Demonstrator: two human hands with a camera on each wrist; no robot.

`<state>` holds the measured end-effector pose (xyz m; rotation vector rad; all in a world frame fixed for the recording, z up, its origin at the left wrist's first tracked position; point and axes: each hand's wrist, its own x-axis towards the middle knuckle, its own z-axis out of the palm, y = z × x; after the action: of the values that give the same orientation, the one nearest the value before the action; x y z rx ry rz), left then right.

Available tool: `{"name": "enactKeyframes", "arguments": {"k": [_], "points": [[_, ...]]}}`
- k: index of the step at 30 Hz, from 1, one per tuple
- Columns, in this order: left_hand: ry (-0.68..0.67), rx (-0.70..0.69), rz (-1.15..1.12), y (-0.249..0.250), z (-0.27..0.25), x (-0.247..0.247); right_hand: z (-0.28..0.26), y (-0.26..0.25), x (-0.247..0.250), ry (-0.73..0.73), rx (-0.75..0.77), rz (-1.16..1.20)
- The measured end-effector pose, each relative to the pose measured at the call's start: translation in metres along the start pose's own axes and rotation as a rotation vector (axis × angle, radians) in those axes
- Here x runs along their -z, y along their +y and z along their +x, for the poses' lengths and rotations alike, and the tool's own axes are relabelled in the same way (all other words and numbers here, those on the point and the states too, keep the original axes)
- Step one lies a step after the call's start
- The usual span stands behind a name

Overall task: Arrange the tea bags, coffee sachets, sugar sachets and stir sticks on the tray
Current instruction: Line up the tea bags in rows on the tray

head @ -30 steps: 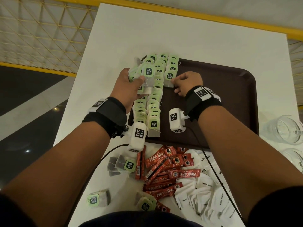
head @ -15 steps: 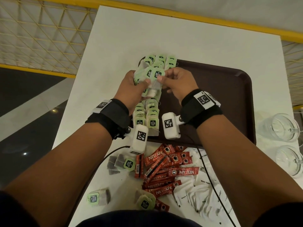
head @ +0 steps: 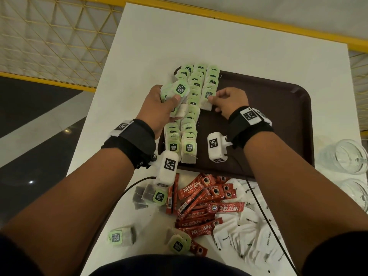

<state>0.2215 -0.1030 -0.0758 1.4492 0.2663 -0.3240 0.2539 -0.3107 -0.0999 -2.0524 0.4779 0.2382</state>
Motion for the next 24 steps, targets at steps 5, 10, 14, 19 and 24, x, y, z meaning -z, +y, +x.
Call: {"name": "enactKeyframes", "arguments": {"k": [5,10,14,19,24], "points": [[-0.004,0.02,-0.019,-0.002,-0.001,0.004,0.01,0.0,-0.004,0.053,0.011,-0.127],[-0.015,0.03,-0.019,-0.003,-0.003,0.005,0.004,-0.003,-0.003,0.133,0.046,-0.112],[-0.011,0.024,-0.003,-0.004,-0.002,-0.001,-0.015,-0.02,-0.005,0.009,0.167,-0.045],[-0.039,0.007,0.006,-0.002,-0.002,-0.012,-0.035,-0.032,-0.014,-0.15,0.235,0.1],[-0.061,0.026,-0.06,0.0,-0.005,-0.017,-0.033,-0.027,-0.009,-0.157,0.131,0.321]]}}
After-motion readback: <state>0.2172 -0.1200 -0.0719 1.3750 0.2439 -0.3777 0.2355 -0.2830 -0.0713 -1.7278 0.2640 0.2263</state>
